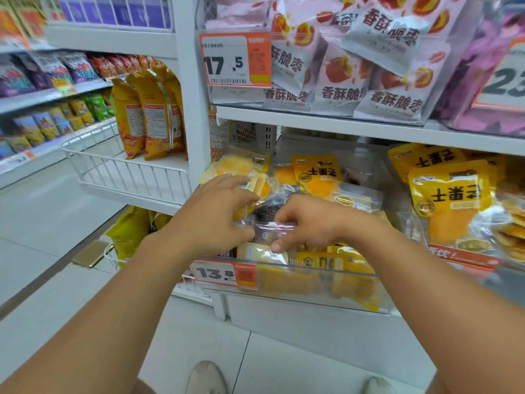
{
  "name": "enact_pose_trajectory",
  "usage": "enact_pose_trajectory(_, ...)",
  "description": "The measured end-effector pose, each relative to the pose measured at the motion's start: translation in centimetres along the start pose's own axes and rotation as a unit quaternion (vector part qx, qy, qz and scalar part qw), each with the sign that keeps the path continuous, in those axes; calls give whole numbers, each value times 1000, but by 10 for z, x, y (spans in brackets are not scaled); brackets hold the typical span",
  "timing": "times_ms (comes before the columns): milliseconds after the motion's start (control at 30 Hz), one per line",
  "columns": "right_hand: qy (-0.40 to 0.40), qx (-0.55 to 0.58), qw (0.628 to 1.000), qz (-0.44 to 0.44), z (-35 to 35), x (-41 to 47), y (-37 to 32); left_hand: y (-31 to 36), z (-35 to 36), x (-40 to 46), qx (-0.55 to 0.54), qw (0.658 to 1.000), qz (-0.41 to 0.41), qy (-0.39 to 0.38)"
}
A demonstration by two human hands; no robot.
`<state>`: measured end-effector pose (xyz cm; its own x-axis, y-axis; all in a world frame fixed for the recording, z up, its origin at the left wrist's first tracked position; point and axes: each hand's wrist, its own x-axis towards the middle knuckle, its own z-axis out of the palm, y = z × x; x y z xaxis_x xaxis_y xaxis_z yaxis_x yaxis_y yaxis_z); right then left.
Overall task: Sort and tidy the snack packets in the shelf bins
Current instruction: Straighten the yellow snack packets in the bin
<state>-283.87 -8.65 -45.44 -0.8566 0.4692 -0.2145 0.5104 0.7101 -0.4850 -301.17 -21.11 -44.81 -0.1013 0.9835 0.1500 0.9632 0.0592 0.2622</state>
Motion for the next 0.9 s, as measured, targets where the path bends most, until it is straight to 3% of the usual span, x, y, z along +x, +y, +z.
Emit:
enact_pose_trajectory(100,-17,28,999,42,-12,-11,6,-4,1,5,19,999,2,27)
enact_pose_trajectory(200,162,-67,984,9,-21,-23,8,-12,4,10,50,998,-10,22)
enact_pose_trajectory(267,306,-41,950,-53,-24,-28,8,-15,4,11,40,999,-14,25)
enact_pose_trajectory(333,361,-34,927,-97,-20,-25,9,-15,2,10,41,999,-20,30)
enact_pose_trajectory(533,320,-29,941,-110,3,-2,17,-8,2,9,47,998,-29,32)
enact_pose_trajectory(700,218,-162,961,-48,0,-6,8,3,13,13,69,996,-50,23)
enact_pose_trajectory(900,99,-323,940,-42,-17,-5,-27,8,18,18,80,994,-71,37)
